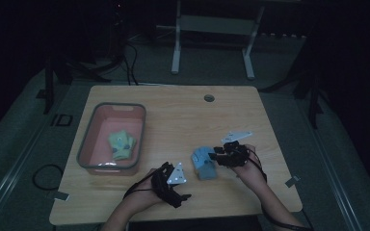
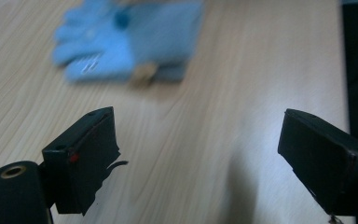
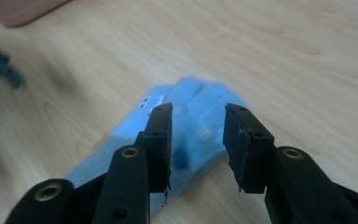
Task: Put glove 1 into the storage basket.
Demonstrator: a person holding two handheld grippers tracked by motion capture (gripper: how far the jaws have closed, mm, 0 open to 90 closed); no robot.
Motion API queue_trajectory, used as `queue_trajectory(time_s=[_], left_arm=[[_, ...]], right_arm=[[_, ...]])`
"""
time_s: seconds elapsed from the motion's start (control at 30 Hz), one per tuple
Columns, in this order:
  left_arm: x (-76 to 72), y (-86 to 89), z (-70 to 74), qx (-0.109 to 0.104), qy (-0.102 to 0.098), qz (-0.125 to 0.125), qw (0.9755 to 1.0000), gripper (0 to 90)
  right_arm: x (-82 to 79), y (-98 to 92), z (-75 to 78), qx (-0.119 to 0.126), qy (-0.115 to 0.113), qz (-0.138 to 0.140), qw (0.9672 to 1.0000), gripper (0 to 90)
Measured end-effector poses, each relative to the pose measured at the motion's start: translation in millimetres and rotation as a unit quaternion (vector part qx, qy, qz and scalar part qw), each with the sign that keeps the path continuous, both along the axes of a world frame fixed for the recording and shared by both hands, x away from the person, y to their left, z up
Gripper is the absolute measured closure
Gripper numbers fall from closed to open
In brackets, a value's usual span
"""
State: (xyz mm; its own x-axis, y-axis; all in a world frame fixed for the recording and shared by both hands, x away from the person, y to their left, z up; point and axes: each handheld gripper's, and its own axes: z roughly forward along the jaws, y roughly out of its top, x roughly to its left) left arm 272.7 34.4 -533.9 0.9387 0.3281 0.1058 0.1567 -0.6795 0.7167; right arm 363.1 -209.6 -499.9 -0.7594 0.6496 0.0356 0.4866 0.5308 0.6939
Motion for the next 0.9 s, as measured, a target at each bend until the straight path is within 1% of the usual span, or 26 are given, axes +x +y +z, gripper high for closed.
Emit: queue_trajectory(time_s=[0.07,0.1,0.13,0.17,0.2,0.23,0.27,0.3,0.4,0.43,0.5,0.53,0.57,0.6,0.63,0.67,0.7,0.73,0.77,0.83,0.87,0.9], left_arm=[[3.5,-9.6,0.9,0.008,-0.006,-0.008,0.9999,12.2],[5.0,-13.5,1.3,0.012,-0.009,-0.011,0.9998,12.3],[6.8,-18.7,2.0,0.012,-0.014,-0.015,0.9997,13.3],[8.8,-23.8,2.9,0.009,-0.015,-0.019,0.9997,14.9],[12.0,-30.1,4.4,0.010,-0.017,-0.026,0.9995,14.9],[13.6,-33.9,4.9,0.006,-0.018,-0.029,0.9994,15.2],[16.4,-39.6,6.6,0.005,-0.023,-0.039,0.9990,16.8],[17.8,-43.2,7.3,0.004,-0.026,-0.045,0.9987,19.4],[24.9,-55.9,7.8,0.012,-0.042,-0.059,0.9973,24.0],[26.5,-57.7,7.5,0.015,-0.045,-0.060,0.9971,27.1],[31.2,-60.7,5.7,0.023,-0.043,-0.063,0.9969,29.7],[32.7,-61.8,3.9,0.027,-0.050,-0.060,0.9966,33.4],[33.6,-61.9,3.2,0.025,-0.051,-0.060,0.9966,34.1],[34.7,-62.3,2.0,0.022,-0.049,-0.058,0.9969,37.1],[35.4,-63.2,0.7,0.026,-0.055,-0.054,0.9967,40.0],[36.2,-64.0,-0.7,0.029,-0.057,-0.056,0.9964,40.1],[37.4,-64.9,-2.2,0.032,-0.054,-0.057,0.9964,40.8],[37.9,-66.0,-4.1,0.039,-0.060,-0.058,0.9958,41.6],[37.9,-67.2,-6.3,0.041,-0.060,-0.058,0.9957,41.7],[38.6,-68.9,-10.4,0.054,-0.063,-0.061,0.9947,42.8],[39.2,-70.1,-12.9,0.067,-0.062,-0.067,0.9936,42.8],[39.4,-70.9,-14.3,0.072,-0.067,-0.065,0.9930,42.8]], right_arm=[[3.8,-2.7,2.9,0.002,-0.006,-0.004,1.0000,60.3],[6.0,-4.2,4.0,0.005,-0.004,-0.009,0.9999,59.9],[7.3,-5.4,4.4,0.008,-0.004,-0.011,0.9999,59.1],[9.2,-6.9,4.4,0.010,-0.004,-0.013,0.9999,58.9],[10.7,-8.3,4.1,0.012,-0.002,-0.016,0.9998,58.6],[12.0,-9.8,3.3,0.016,-0.001,-0.020,0.9997,57.9],[12.8,-10.9,2.7,0.017,-0.001,-0.020,0.9997,57.1],[13.7,-12.1,1.6,0.021,0.002,-0.022,0.9995,57.0],[15.0,-13.4,-0.8,0.024,0.007,-0.023,0.9994,56.5],[15.5,-13.0,-1.8,0.024,0.007,-0.021,0.9995,55.8],[17.1,-12.1,-3.3,0.025,0.012,-0.020,0.9994,55.1],[17.9,-11.5,-3.9,0.025,0.014,-0.020,0.9994,54.7],[19.9,-10.6,-5.1,0.024,0.015,-0.019,0.9994,54.6],[21.1,-9.9,-5.7,0.025,0.018,-0.020,0.9993,54.3],[23.2,-8.8,-6.8,0.026,0.021,-0.019,0.9993,53.6],[25.8,-7.7,-8.0,0.027,0.025,-0.019,0.9992,52.8],[28.4,-6.6,-9.6,0.027,0.027,-0.021,0.9990,52.2],[30.7,-5.2,-11.1,0.027,0.031,-0.023,0.9989,51.4],[33.0,-3.6,-13.4,0.026,0.035,-0.022,0.9988,50.4],[36.4,-1.4,-18.5,0.021,0.037,-0.023,0.9988,50.0],[37.6,-0.6,-21.3,0.017,0.040,-0.024,0.9988,48.8],[39.0,0.0,-25.0,0.013,0.043,-0.027,0.9986,48.6]])
